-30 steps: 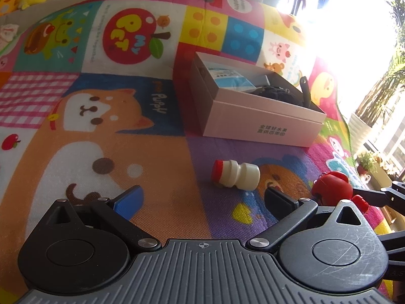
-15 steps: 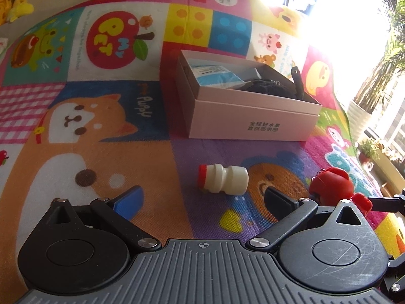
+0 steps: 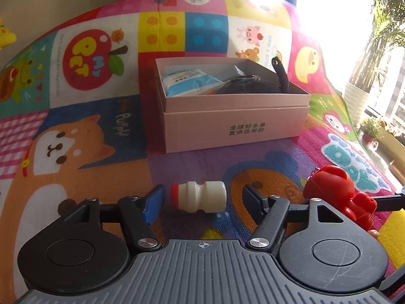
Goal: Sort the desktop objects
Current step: 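Close the left tool on the yogurt bottle while the right tool closes on the red figure, then lift the yogurt bottle in the left tool while the right tool lifts the red figure over the pink box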
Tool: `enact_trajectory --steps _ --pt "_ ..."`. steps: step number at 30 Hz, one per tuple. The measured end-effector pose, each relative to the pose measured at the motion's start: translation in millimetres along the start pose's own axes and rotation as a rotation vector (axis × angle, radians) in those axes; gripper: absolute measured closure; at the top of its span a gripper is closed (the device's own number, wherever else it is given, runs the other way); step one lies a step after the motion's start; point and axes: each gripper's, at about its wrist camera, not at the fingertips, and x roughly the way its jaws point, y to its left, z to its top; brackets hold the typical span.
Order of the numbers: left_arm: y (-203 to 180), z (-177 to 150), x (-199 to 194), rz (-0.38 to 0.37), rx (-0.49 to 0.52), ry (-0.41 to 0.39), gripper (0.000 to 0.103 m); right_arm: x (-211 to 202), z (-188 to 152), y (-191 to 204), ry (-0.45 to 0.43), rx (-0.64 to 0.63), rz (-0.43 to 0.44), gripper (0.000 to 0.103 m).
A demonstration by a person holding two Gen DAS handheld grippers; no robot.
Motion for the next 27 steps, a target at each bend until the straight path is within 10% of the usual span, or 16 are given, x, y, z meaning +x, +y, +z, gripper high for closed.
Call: enact_trajectory --steps 16,27 --pt "4 -28 -41 -0.077 0.011 0.030 0.054 12 26 -3 -0.026 0.081 -0.010 0.000" --pt "4 -35 -51 -0.107 0.007 0.009 0.054 14 38 -2 0.078 0.048 -0.031 0.055"
